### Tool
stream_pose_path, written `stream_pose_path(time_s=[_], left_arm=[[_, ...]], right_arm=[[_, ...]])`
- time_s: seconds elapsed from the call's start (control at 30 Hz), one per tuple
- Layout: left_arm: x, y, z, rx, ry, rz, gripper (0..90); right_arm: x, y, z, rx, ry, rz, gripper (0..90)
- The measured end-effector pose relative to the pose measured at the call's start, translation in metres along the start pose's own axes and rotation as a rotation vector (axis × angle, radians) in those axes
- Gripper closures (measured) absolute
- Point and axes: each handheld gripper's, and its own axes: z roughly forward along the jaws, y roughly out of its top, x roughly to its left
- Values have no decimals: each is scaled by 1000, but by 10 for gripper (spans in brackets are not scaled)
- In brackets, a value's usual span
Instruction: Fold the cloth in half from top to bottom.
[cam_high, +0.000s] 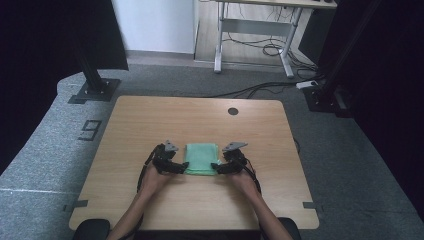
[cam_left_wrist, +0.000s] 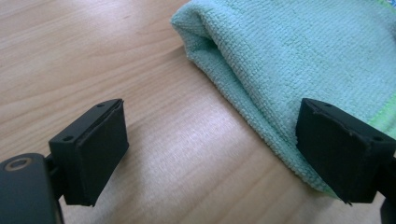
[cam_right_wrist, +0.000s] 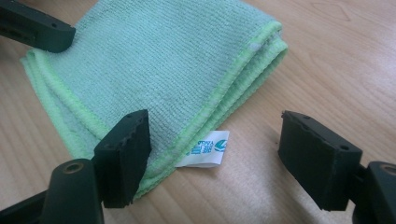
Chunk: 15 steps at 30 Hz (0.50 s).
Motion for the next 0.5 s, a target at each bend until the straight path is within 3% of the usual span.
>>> stream_pose_path(time_s=[0.5], left_arm=[[9, 11, 11, 1, 19, -21, 89]], right_arm=[[-11, 7, 7, -4, -18, 12, 258]])
